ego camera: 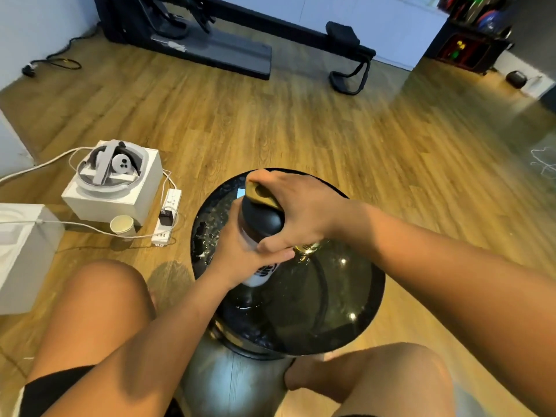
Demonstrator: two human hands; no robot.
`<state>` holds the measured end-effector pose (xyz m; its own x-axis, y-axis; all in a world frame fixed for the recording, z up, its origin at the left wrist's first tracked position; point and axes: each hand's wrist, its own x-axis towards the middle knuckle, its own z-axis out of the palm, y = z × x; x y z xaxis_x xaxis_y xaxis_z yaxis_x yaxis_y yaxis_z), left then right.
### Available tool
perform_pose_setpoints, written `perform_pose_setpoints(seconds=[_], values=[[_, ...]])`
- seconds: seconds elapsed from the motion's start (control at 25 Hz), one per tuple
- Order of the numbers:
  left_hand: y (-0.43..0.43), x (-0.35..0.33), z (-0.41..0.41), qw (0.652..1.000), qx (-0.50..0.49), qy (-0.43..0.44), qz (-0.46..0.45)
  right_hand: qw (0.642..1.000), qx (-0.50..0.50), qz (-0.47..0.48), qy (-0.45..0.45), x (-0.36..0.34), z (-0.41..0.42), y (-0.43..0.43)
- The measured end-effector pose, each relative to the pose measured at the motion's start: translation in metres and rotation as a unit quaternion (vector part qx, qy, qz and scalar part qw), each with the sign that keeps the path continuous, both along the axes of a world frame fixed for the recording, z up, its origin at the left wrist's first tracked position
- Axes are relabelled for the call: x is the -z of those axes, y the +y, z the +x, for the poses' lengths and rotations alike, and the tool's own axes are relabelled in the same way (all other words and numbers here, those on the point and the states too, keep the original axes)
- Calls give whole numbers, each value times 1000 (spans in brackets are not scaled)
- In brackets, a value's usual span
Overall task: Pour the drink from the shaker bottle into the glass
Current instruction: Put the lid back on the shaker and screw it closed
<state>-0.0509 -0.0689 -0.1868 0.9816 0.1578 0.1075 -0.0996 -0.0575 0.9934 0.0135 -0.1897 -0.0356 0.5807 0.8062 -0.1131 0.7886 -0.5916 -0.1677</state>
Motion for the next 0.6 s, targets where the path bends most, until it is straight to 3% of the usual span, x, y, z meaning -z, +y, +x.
perform_pose_setpoints(seconds=[0.32,0.6], values=[[1,-4,-3,1000,8,3,-11,995,-87,-41,32,-7,12,5],[0,8,-1,1000,5,-23,12,999,-25,-4,-28,11,4,3]])
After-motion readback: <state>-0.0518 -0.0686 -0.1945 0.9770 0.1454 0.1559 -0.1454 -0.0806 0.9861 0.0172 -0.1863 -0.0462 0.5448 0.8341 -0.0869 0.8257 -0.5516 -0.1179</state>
